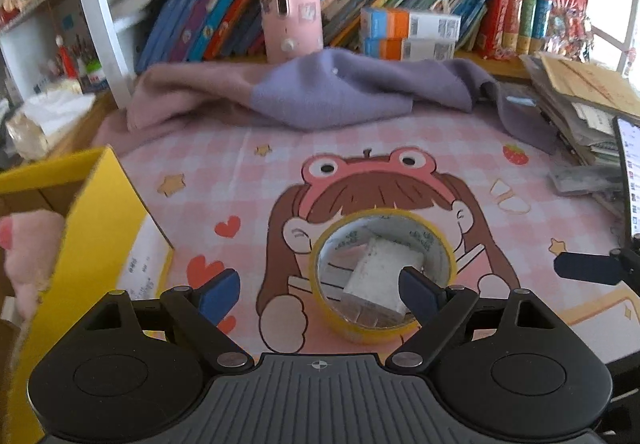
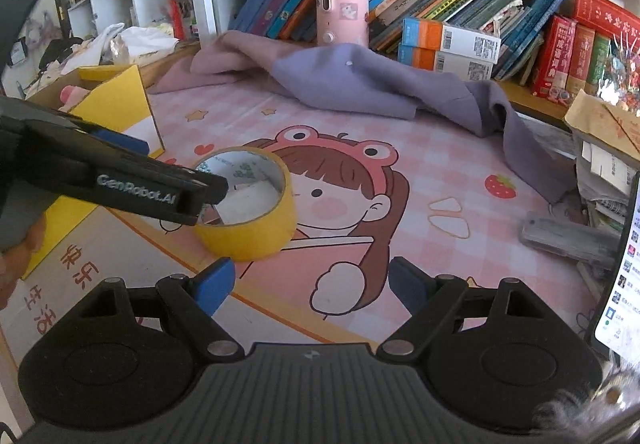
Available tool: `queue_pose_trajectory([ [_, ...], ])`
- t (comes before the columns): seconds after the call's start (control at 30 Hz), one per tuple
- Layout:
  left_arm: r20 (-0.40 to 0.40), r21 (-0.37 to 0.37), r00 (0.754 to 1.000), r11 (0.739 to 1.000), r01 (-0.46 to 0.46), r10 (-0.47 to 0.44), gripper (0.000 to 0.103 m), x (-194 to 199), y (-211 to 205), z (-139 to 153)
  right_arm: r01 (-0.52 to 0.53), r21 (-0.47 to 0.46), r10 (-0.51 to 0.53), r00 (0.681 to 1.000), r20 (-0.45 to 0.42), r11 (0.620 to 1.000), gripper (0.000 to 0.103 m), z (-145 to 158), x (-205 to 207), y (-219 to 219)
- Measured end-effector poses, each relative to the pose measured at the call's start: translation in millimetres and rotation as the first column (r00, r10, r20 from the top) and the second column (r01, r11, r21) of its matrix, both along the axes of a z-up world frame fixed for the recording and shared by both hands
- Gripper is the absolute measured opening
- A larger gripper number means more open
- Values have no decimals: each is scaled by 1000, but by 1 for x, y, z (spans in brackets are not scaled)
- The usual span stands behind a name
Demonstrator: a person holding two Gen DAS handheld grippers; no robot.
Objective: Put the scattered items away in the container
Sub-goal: 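Lower the left tool into the tape roll's hole and close on its rim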
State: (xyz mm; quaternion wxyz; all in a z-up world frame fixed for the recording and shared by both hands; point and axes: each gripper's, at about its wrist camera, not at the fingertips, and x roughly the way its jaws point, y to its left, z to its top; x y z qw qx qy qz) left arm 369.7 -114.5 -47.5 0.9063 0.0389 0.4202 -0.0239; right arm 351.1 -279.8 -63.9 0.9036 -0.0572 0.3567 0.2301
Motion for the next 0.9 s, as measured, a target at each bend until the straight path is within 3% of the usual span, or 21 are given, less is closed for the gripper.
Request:
queue_pose_trajectory([
  [0.1, -50, -20, 999, 1000, -1, 0, 63, 8, 0, -8, 10, 7, -10, 1000, -12, 1000, 84, -2, 3, -3],
  [0.37, -70, -64, 998, 998, -1, -4, 35, 13, -3, -7, 21, 27, -20, 999, -37, 999, 84, -6, 7, -8],
  [0.47, -84, -74, 996, 997, -19, 12, 12, 14, 2, -5, 16, 38, -15, 999, -44, 999, 84, -7, 7, -8],
  [0.73, -111, -73, 994, 997, -15, 7, 11, 12, 5, -8, -13, 50, 15, 999, -44, 999, 84, -10, 10, -1],
  [0.9, -116, -31, 993, 999, 9, -13, 13, 15, 0, -11, -32, 52, 34, 999, -39, 998, 84, -11, 10, 4],
])
